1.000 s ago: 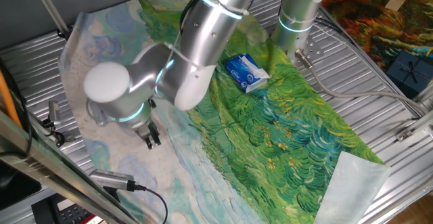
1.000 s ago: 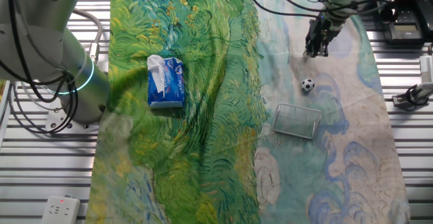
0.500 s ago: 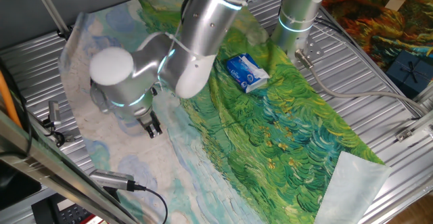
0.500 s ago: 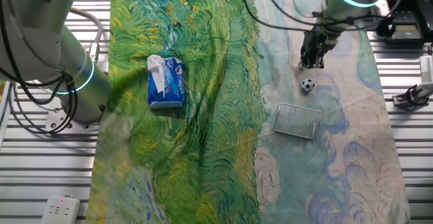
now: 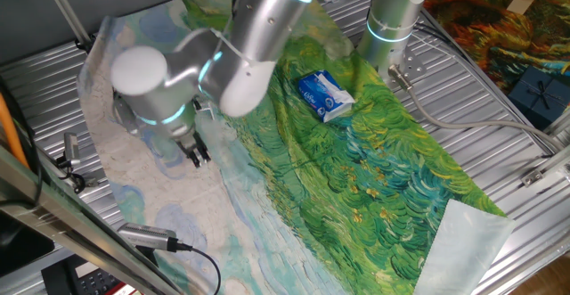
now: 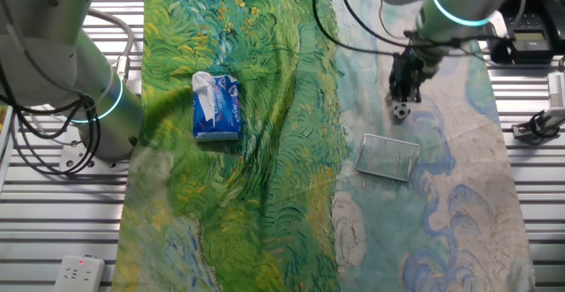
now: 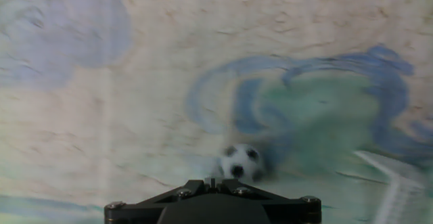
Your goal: Push the soccer ball into the goal
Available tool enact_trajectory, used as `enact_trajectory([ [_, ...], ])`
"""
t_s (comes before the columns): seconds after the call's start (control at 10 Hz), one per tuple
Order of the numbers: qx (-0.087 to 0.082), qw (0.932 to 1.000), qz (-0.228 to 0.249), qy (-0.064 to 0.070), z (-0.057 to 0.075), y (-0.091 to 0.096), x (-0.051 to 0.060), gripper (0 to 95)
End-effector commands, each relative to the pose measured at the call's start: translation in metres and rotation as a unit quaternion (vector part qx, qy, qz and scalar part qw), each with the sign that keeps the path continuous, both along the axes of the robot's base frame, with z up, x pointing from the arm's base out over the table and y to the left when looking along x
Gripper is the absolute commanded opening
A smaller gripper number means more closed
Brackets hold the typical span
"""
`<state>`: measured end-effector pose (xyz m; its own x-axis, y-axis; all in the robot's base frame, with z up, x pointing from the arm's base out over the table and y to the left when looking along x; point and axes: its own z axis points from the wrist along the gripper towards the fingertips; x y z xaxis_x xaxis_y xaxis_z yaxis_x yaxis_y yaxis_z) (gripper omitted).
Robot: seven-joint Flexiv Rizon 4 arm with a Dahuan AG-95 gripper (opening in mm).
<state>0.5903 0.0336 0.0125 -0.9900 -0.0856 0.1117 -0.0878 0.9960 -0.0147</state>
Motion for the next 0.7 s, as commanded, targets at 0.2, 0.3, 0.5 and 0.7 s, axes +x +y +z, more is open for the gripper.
enact_trajectory([
  [0.2, 0.001, 0.9994, 0.034, 0.011, 0.014, -0.036, -0.018, 0.0],
  [0.3, 0.008, 0.9994, 0.034, 0.01, 0.013, -0.035, -0.017, 0.0],
  [0.5, 0.014, 0.9996, 0.021, 0.01, 0.017, -0.021, -0.01, 0.0],
  [0.7, 0.017, 0.9999, -0.003, 0.004, 0.013, 0.009, 0.005, 0.0],
])
